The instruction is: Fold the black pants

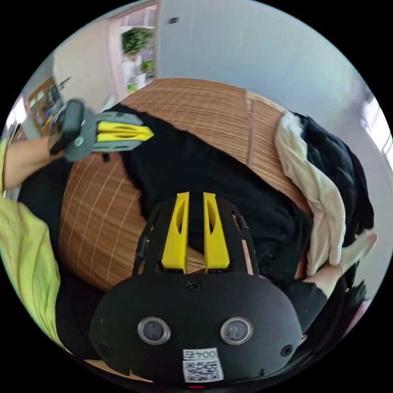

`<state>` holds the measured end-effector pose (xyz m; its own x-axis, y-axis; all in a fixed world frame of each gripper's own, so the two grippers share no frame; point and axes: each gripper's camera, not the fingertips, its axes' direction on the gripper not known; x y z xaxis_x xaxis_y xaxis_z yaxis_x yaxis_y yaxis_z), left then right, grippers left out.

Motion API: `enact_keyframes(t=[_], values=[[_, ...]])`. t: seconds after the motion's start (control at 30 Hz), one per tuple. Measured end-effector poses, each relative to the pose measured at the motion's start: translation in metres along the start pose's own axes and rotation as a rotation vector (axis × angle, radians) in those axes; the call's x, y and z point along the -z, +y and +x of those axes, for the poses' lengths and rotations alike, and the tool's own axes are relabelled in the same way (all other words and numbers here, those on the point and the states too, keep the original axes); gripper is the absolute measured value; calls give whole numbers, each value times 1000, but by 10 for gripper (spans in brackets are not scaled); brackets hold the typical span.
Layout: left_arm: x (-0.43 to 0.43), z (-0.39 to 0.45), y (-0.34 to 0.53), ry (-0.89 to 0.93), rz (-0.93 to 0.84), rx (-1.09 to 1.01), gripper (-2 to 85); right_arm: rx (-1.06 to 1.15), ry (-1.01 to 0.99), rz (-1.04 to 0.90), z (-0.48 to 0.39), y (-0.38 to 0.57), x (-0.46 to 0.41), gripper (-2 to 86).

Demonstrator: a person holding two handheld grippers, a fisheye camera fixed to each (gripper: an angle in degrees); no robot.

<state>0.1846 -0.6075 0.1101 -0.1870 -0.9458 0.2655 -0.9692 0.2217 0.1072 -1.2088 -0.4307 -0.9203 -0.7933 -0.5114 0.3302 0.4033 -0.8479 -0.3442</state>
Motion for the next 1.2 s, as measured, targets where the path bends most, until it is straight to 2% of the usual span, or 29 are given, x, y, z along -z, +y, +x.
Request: enact_keyframes(t=[0.13, 0.2, 0.3, 0.4, 0.53, 0.63, 0.73, 1.07, 1.2], values=[[-32, 4, -6, 47, -59, 14, 1, -310, 195, 31, 82, 27, 5, 77], [-44, 18, -4, 29, -60, -18, 1, -471, 224, 78, 128, 49, 23, 76], [-46, 28, -7, -10, -70, -75, 0, -613, 106, 103, 204, 90, 35, 94], [-51, 29, -18, 16, -111, -118, 0, -699, -38, 11, 272, 128, 6, 104], [-54, 37, -24, -4, -132, -164, 0, -838, -249, 57, 337, 185, -25, 106], [-56, 41, -27, -17, -137, -175, 0, -868, -378, 102, 365, 205, -37, 116], [-57, 41, -30, -8, -139, -161, 0, -835, -449, -16, 377, 205, -63, 116], [-57, 44, -37, -8, -148, -147, 0, -811, -506, -65, 369, 210, -80, 75], [-57, 45, -41, -6, -154, -147, 1, -798, -458, -69, 355, 201, -76, 56]])
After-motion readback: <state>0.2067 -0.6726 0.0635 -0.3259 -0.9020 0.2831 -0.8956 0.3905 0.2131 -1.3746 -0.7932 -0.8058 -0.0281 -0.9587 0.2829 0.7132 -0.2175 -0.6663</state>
